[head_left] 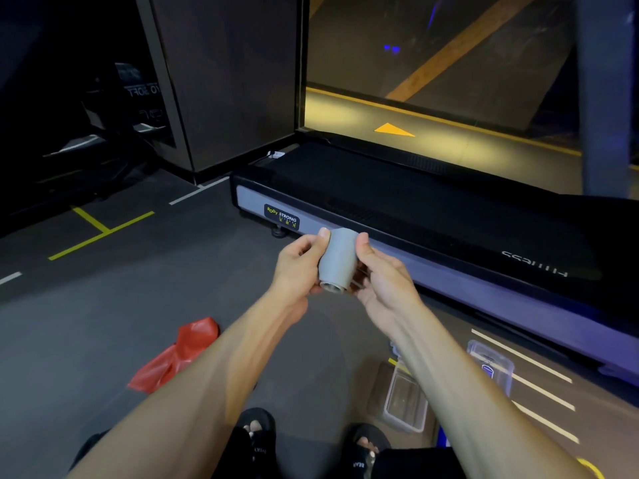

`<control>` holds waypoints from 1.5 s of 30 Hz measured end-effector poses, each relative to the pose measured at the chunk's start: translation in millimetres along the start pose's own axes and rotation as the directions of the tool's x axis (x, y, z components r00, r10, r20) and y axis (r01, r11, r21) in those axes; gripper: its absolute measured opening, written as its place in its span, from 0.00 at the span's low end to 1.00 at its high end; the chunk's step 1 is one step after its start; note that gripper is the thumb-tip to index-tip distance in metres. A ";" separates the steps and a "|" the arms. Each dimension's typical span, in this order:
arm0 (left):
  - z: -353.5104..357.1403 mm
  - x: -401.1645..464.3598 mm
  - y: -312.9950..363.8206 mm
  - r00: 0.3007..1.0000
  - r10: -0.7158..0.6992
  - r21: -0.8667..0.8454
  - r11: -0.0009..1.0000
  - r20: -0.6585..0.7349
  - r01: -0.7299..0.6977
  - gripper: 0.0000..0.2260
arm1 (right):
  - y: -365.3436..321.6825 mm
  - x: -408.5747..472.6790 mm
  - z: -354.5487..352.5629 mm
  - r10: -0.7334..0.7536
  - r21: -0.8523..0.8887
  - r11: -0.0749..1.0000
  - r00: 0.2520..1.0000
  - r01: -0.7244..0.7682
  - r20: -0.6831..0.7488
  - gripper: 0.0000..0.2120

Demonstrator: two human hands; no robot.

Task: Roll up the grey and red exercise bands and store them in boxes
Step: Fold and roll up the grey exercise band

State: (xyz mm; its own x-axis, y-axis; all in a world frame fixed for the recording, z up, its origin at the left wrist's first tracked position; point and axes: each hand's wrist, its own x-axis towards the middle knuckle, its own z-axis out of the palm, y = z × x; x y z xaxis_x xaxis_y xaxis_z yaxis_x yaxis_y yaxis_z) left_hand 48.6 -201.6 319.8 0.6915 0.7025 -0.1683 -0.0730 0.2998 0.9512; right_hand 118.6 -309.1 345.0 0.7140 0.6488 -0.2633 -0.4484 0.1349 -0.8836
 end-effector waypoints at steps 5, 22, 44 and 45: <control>-0.6 1.0 1.0 0.996 0.013 0.024 1.000 -0.092 -0.011 0.16 | 0.1 -2.8 0.9 0.016 -0.007 1.000 0.999 -0.016 -0.049 0.14; -13.6 -7.3 2.4 0.939 0.212 0.638 0.691 0.270 -0.340 0.18 | -0.2 7.1 -4.3 -0.050 -0.194 0.981 0.967 0.001 -0.248 0.16; -8.1 43.5 13.0 0.892 0.090 0.426 0.855 0.443 -0.297 0.16 | -33.2 44.4 -42.7 0.058 -0.248 0.969 0.988 -0.020 0.146 0.25; -7.2 48.2 6.8 0.880 0.041 0.439 0.855 0.474 -0.276 0.16 | -26.4 50.1 -49.8 0.038 -0.290 0.957 0.992 -0.001 0.123 0.23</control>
State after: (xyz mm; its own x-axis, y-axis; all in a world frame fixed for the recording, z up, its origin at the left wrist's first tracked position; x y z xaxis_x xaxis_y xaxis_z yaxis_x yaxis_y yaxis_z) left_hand 76.3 -161.1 316.2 0.9457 0.3247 0.0137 0.0618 -0.2212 0.9733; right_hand 193.0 -317.5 335.8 0.6251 0.7404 -0.2472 -0.2736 -0.0887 -0.9577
